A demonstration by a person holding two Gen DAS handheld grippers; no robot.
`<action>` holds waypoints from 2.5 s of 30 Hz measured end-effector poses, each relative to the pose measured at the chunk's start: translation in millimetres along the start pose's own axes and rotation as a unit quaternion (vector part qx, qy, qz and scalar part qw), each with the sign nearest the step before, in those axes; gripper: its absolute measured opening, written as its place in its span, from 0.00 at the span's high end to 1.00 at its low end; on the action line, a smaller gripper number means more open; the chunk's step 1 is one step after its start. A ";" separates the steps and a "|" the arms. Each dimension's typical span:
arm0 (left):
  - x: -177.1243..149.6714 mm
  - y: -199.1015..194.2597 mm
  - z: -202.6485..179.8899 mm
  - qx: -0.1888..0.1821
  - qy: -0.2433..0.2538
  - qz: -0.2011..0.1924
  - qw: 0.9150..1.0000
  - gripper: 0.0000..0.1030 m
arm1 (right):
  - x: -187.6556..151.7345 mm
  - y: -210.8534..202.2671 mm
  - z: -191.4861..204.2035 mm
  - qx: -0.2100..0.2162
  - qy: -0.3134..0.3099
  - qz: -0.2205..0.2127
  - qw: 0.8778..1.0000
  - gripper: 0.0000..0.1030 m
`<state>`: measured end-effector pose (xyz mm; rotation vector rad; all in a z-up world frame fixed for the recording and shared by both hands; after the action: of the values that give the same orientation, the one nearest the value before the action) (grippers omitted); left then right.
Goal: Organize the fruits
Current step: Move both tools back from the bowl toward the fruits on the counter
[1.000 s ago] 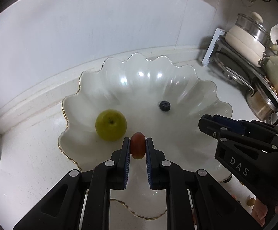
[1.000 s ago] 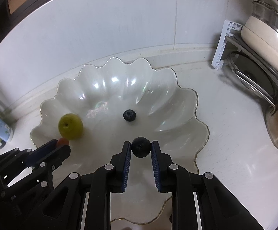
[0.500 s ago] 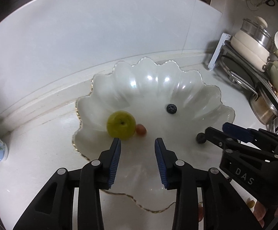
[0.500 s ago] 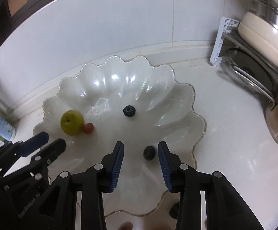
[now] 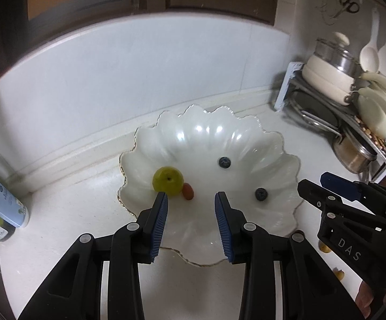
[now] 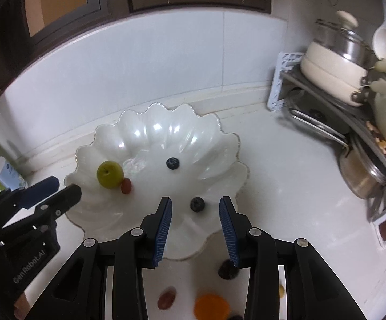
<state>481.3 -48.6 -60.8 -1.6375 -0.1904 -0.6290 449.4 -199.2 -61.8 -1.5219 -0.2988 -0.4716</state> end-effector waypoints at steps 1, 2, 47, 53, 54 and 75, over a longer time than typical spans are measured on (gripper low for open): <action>-1.6 -5.3 -2.9 0.002 0.003 -0.005 1.000 0.65 | -2.1 -3.9 -1.9 -0.001 0.001 -0.004 1.000 0.63; -2.5 -8.4 -5.0 0.003 0.006 -0.008 1.000 0.65 | -3.9 -7.8 -4.0 -0.003 0.002 -0.008 1.000 0.63; -74.4 -112.3 -108.1 -0.077 0.134 -0.088 0.984 0.61 | -118.5 -142.7 -78.4 -0.049 0.085 -0.121 0.988 0.63; -83.5 -107.6 -112.8 -0.089 0.152 -0.085 0.981 0.60 | -132.3 -142.2 -80.1 -0.058 0.094 -0.120 0.987 0.63; -85.0 -106.2 -113.6 -0.091 0.155 -0.083 0.980 0.58 | -135.1 -141.1 -80.3 -0.056 0.096 -0.119 0.987 0.63; -117.0 -61.0 -124.2 -0.122 0.211 -0.067 0.968 0.47 | -182.0 -96.0 -83.2 -0.065 0.143 -0.083 0.984 0.62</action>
<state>319.2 -129.5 -61.4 -1.6902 0.0923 -1.1246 236.2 -260.7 -66.2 -1.5376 -0.1732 -0.8466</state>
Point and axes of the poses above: each gripper's, at about its wrist camera, not at the fingertips, and y roughly the way its jaws point, z to its left, x to its top, the point moved 4 cm from there along y, roughly the way its jaws point, and after that the axes turned 11 degrees about z, right-handed, at the moved point
